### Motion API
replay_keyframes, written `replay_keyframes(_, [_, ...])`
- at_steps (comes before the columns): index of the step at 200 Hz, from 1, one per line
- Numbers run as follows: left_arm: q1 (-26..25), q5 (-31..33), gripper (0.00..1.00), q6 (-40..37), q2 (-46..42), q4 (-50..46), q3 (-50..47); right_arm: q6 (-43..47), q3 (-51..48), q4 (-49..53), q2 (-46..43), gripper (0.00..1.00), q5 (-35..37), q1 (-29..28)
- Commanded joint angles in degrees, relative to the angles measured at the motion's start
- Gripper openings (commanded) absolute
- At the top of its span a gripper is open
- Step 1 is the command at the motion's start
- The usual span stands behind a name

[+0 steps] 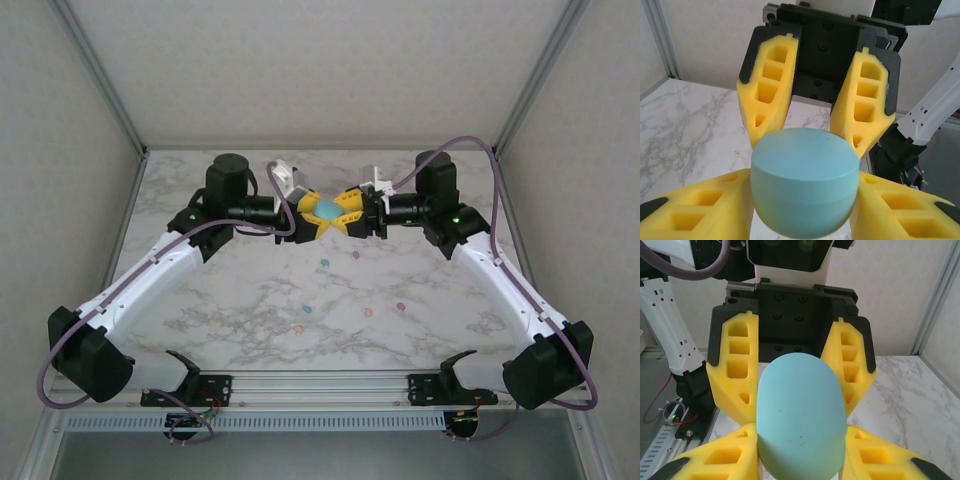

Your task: Insert the wireless bluetooth earbuds into the charging case

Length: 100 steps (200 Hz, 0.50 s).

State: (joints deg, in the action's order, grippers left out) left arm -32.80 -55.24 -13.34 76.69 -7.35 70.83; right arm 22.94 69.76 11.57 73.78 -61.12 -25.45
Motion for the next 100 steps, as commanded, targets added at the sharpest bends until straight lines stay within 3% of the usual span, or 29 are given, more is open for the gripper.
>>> replay_keyframes(1, [-0.3,-1.4,0.49,-1.0,0.5,-1.7,2.2,-0.8,0.0,-2.4,-0.1,0.32,0.0,-0.5])
replay_keyframes(30, [-0.3,-1.1,0.45,-1.5,0.7,-2.4,2.9,-0.3,0.1,-1.4,0.0,0.32,0.7,-0.5])
replay_keyframes(100, [-0.3,-1.4,0.47,-0.8,-0.1,-1.9,2.8,2.4,0.1,1.2,-0.3,0.32,1.9,-0.8])
